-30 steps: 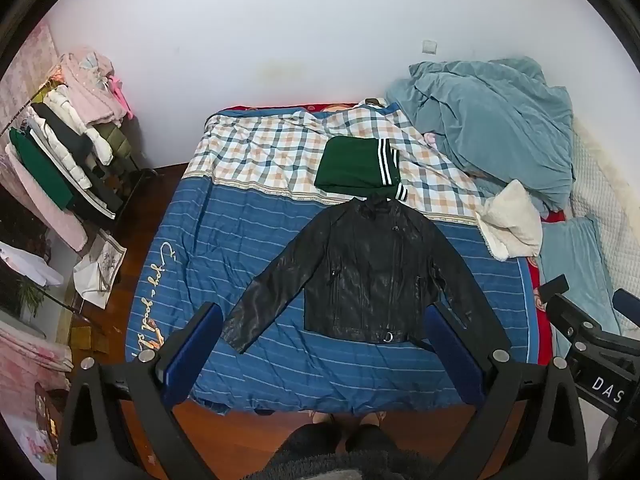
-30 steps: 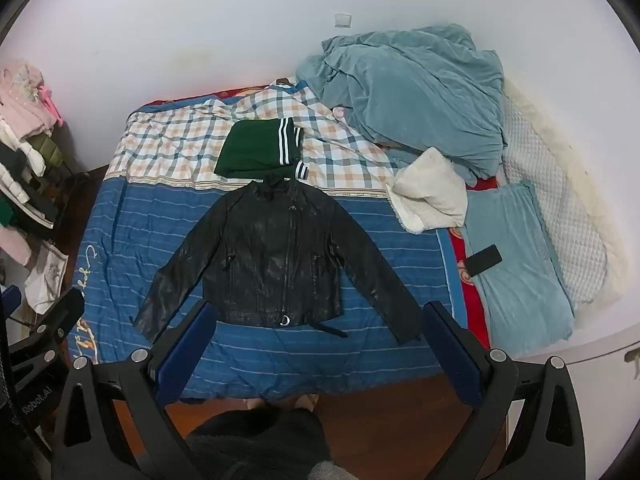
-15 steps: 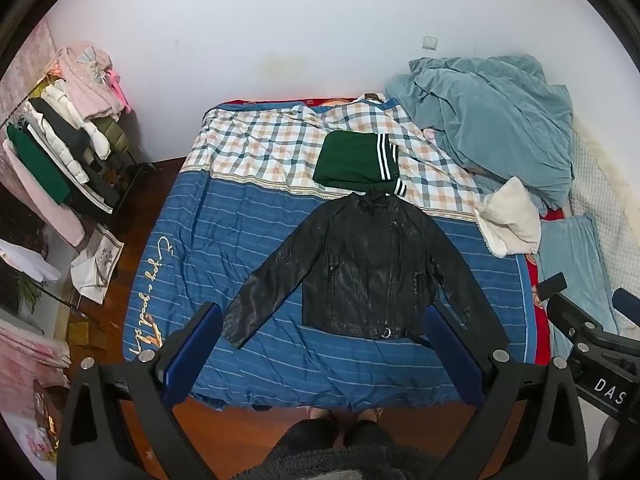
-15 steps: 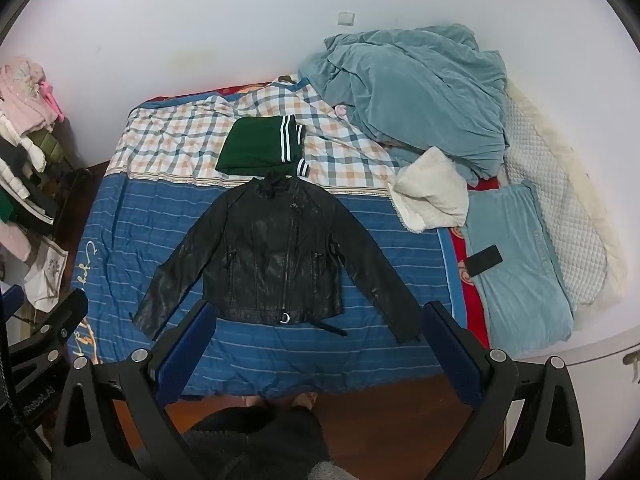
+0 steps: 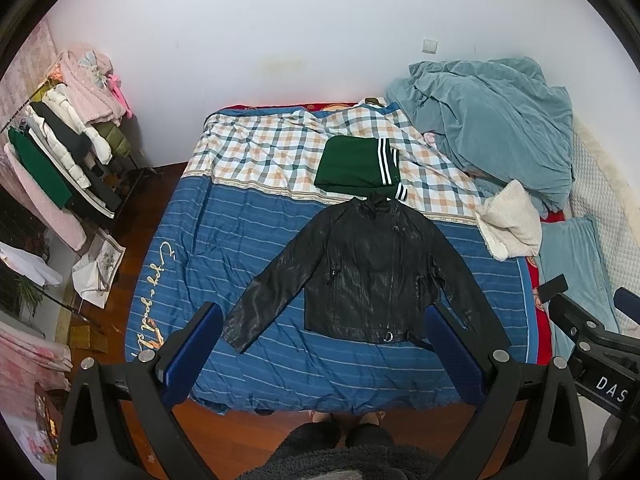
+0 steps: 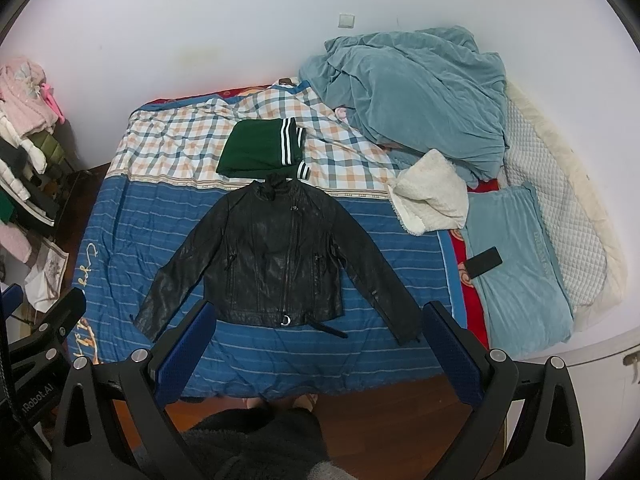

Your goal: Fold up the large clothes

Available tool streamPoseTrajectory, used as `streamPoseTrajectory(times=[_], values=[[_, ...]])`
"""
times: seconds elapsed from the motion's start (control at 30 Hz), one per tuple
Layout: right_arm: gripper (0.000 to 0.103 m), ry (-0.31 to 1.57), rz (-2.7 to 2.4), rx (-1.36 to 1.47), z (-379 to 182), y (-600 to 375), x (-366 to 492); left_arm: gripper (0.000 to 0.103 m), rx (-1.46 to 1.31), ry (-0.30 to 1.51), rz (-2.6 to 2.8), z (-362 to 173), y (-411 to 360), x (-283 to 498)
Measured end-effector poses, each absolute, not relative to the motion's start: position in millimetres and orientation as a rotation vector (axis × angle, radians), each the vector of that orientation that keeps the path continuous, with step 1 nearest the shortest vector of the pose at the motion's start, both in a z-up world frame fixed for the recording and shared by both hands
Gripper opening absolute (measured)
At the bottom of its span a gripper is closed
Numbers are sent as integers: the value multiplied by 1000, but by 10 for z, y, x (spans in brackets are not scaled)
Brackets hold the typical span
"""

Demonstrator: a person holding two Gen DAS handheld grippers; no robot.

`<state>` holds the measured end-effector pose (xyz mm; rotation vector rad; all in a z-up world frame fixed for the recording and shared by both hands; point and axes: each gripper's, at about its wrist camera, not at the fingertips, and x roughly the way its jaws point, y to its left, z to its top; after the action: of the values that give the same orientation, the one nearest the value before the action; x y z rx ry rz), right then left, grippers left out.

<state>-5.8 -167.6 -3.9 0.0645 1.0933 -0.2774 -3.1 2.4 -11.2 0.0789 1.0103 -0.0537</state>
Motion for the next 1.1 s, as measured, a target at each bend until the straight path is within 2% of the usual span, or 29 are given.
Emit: streamPoseTrajectory(times=[1.1], values=[[103,1087,-260,71,151,-1601,71,103,87,988,-50,148,84,110]])
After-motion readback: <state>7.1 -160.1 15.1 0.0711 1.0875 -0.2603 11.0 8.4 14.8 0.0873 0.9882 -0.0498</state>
